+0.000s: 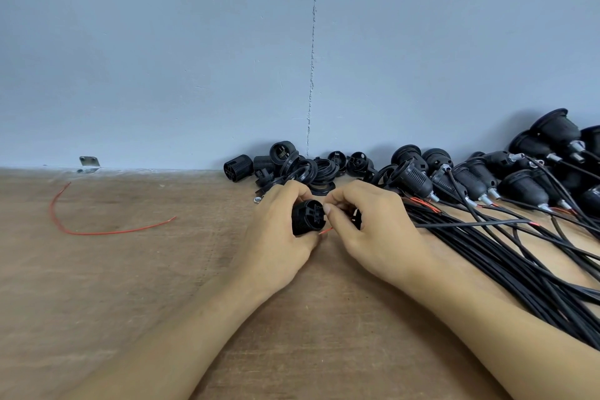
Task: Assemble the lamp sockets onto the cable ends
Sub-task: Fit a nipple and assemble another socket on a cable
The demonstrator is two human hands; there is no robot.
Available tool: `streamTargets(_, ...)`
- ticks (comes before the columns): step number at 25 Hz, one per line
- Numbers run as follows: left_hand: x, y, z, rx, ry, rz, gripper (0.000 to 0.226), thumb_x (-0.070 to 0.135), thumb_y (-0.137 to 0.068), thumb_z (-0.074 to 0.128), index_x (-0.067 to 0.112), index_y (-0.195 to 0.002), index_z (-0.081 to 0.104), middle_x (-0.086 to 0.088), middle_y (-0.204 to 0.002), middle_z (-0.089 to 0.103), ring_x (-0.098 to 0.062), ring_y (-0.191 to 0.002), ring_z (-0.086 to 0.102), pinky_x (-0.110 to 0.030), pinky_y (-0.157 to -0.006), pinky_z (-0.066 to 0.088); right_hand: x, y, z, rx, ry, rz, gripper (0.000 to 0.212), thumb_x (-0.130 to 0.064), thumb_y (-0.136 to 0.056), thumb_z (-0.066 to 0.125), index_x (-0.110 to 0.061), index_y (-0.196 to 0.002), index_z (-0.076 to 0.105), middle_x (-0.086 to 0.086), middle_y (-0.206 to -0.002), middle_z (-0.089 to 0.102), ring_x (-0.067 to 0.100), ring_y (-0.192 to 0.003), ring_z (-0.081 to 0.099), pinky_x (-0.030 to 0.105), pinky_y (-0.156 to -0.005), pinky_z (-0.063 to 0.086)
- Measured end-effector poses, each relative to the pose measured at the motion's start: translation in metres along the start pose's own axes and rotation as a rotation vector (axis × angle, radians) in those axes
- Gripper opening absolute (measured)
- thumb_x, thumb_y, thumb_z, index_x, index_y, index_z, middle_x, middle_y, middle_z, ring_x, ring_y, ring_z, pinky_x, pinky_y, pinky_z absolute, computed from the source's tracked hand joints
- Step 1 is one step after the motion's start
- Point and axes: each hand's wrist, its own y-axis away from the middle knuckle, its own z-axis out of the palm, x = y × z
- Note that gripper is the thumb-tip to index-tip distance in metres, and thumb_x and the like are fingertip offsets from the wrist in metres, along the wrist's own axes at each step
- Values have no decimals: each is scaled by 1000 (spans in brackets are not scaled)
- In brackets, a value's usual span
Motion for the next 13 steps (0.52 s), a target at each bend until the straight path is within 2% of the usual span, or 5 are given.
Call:
streamTargets(4, 2, 2, 0, 0, -55, 7, 40, 15, -75, 86, 29, -104, 62, 15, -102, 58, -1, -93, 56, -13, -76, 44, 0, 1, 0, -48, 98, -68, 4, -12, -91, 64, -13, -92, 68, -3, -85, 64, 17, -80, 59, 36, -74, 50)
streamTargets(7, 4, 3, -1, -9, -104, 23, 42, 16, -75, 86, 27, -110, 65, 12, -103, 59, -7, -94, 57, -31, -81, 51, -1, 2, 1, -84, 131, -71, 4, -14, -91, 62, -14, -90, 66, -2, -85, 62, 19, -80, 58, 39, -75, 49)
streamTargets(9, 5, 3, -1, -9, -99, 18, 41, 17, -75, 86, 28, -110, 66, 12, -103, 59, -7, -95, 57, -33, -81, 51, 0, 2, 2, -85, 94, -23, 6, -14, -91, 63, -17, -86, 65, -5, -81, 62, 14, -78, 57, 34, -74, 48)
streamTargets(13, 4, 2, -1, -15, -80, 11, 41, 17, -75, 86, 32, -107, 65, 12, -102, 60, -7, -97, 58, -32, -83, 51, 3, 0, 0, -72, -68, 161, 18, -15, -89, 68, -31, -79, 67, -13, -71, 67, 3, -75, 60, 9, -67, 41)
